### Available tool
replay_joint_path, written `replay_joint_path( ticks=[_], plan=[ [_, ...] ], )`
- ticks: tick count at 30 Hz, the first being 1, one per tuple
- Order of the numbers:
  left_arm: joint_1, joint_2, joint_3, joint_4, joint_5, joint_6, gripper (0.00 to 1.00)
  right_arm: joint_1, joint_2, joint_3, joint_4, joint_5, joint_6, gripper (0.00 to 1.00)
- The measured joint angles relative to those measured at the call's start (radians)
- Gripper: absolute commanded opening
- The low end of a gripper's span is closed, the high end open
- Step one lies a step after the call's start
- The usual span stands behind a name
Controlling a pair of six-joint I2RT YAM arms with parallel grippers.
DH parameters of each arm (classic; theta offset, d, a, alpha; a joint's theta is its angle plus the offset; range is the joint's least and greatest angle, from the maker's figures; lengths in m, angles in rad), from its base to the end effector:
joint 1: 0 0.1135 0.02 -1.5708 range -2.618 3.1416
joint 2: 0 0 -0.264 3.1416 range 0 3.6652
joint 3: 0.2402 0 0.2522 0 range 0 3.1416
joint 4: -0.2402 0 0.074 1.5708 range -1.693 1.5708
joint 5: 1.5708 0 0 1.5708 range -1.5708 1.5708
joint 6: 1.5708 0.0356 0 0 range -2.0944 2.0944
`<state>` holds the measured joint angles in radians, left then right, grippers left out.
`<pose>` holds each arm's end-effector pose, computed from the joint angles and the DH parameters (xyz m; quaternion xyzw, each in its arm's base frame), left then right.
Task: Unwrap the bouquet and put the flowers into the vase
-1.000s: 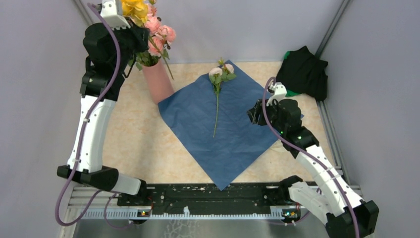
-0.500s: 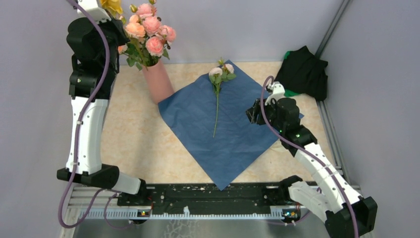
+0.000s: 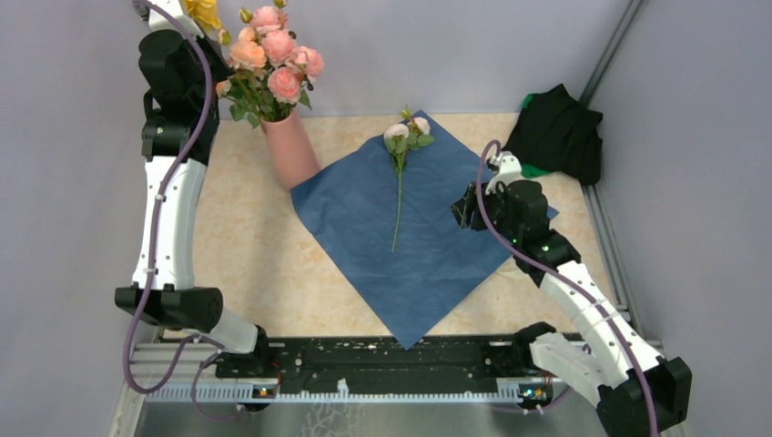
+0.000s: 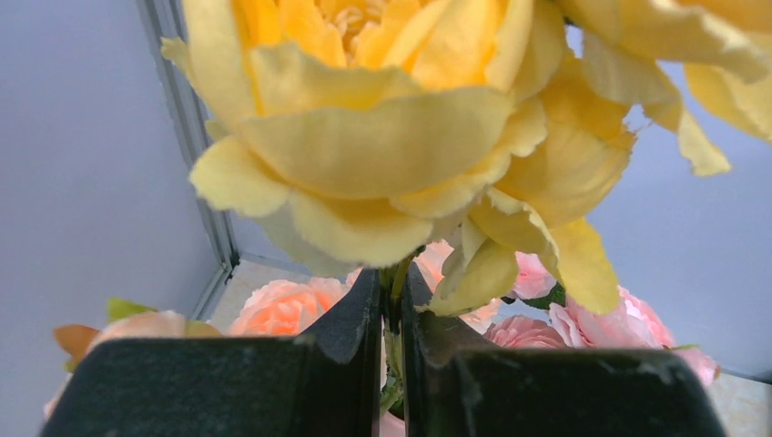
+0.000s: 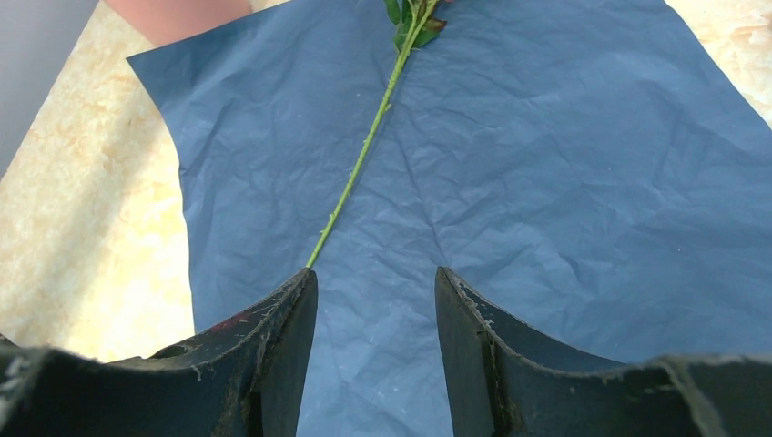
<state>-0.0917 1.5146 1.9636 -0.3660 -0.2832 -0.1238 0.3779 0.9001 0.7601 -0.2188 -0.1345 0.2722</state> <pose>0.3072 -0.0183 0.5464 -0.1146 0.6686 0.0167 0.7345 0.1927 0.0816 0.3072 -0.0815 0.8169 0.2338 0.5209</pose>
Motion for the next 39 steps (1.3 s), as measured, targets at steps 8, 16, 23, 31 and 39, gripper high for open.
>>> replay_joint_path(
  ticks=[8,16,23,31,39],
  plan=[
    [0.026,0.058,0.05,0.002,0.051,-0.04,0.0,0.0,0.011,0.0,0.002,0.0,0.0,0.5],
    [0.032,0.058,0.098,0.009,0.069,-0.059,0.0,0.0,0.011,-0.007,0.011,-0.003,0.0,0.5],
    [0.037,0.019,0.042,0.069,0.071,-0.064,0.0,0.0,0.045,-0.022,0.025,-0.027,0.001,0.51],
    [0.042,-0.018,0.004,0.134,0.072,-0.075,0.0,0.0,0.045,-0.04,0.036,-0.032,0.002,0.5],
    [0.042,-0.02,-0.07,0.172,0.087,-0.106,0.0,0.0,0.045,-0.047,0.047,-0.032,0.002,0.51]
  ],
)
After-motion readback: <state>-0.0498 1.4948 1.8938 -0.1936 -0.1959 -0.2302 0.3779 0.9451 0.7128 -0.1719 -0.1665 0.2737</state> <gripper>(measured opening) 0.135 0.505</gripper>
